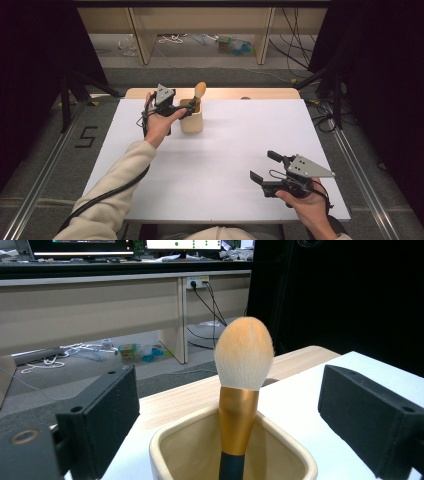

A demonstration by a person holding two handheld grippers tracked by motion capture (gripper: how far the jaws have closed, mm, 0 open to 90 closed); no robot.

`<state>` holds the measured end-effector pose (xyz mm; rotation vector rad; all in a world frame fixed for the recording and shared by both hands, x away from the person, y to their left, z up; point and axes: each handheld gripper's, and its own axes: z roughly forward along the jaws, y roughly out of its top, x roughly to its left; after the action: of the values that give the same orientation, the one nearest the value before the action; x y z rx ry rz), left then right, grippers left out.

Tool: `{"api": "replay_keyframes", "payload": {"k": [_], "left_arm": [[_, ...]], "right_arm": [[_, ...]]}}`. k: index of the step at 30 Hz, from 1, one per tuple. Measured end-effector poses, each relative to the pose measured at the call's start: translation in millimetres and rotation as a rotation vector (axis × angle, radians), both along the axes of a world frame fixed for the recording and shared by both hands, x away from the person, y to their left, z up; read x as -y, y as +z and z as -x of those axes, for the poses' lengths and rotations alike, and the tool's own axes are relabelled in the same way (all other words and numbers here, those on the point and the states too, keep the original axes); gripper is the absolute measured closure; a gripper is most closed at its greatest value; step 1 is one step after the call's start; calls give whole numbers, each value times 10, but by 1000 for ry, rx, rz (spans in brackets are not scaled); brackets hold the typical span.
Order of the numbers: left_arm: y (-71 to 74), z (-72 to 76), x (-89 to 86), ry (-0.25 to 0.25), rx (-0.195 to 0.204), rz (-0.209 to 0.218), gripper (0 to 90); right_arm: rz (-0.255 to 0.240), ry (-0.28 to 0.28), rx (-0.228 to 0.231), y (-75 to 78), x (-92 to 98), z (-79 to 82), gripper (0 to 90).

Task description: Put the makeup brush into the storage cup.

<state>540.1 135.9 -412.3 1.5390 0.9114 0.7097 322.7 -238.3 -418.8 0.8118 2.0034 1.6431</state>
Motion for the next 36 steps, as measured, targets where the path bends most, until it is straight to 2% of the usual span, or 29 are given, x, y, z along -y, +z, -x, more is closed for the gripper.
{"api": "replay_keyframes", "payload": {"k": [1,13,15,17,22,26,27,30,32,33,36], "left_arm": [[1,12,1,0,-1,6,96],[38,168,-35,-38,11,4,109],[43,197,-53,-42,14,-8,110],[47,226,-63,-46,15,0,111],[75,325,-92,-67,23,4,119],[100,419,-129,-77,30,-9,122],[101,440,-136,-79,33,0,122],[117,509,-179,-83,37,-2,123],[121,547,-210,-83,41,-1,124],[121,567,-224,-83,41,0,125],[119,623,-270,-88,43,-6,125]], "right_arm": [[-4,0,-17,1,-2,9,118],[0,4,-18,7,-2,13,117],[-4,6,-16,7,-3,11,117],[-3,7,-16,7,-3,10,116],[-5,5,-13,9,-4,10,116],[-15,11,-16,6,-10,9,116],[7,14,-27,16,2,14,116],[13,14,-32,19,4,17,116],[14,13,-29,19,3,15,116],[9,5,9,12,1,-5,116],[-4,13,16,6,-7,-13,116]]}}
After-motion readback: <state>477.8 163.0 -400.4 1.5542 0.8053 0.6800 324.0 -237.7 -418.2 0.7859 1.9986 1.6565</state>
